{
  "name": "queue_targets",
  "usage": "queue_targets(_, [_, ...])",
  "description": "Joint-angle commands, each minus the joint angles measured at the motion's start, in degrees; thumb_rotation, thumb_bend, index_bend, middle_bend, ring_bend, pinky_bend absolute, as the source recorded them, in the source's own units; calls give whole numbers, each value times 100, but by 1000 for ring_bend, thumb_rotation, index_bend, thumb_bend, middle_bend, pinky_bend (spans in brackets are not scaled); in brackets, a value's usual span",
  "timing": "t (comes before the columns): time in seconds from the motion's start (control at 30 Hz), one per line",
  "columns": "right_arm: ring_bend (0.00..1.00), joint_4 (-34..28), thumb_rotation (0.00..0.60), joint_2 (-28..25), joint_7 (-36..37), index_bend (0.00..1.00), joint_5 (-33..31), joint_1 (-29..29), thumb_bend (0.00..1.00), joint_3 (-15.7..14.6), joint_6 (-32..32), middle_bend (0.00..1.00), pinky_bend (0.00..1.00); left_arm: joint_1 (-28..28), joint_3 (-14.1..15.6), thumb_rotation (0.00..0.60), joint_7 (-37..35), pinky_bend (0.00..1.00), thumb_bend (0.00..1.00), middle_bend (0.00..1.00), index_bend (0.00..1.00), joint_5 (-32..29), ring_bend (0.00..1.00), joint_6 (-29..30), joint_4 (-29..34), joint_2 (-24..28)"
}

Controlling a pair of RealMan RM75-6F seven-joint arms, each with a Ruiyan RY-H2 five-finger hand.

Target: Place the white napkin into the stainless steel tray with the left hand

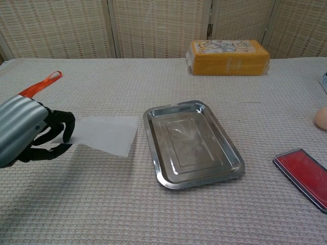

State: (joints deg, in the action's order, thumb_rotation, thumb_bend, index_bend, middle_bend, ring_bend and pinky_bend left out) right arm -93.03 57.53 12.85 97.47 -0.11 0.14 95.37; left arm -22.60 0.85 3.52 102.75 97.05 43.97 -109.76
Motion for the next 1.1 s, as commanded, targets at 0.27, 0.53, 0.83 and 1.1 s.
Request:
queue_targets(0.27, [0, -52, 600, -73, 169, 0, 42, -21, 402, -55, 4, 0, 0, -469, -413, 600, 1092, 1000, 585, 1000, 690, 174, 1000, 58, 1456, 510])
queue_targets(0.53, [0, 29, 600, -262, 751, 0, -16, -57, 402, -39, 129, 0, 0, -913, -683, 600, 1644, 1000, 586, 1000, 684, 285, 1000, -279, 1780, 277])
queue_targets(0.83, [0, 111, 600, -363, 1051, 0, -119, -85, 403, -34, 122, 0, 0, -1530, -1149, 600, 1973, 1000, 586, 1000, 681, 222, 1000, -744, 1910, 164])
queue_targets(1.1, [0, 112, 600, -376, 1054, 0, -240, -20, 403, -3, -62, 0, 0, -1974, -1680, 600, 2192, 1000, 587, 1000, 681, 16, 1000, -908, 1943, 287])
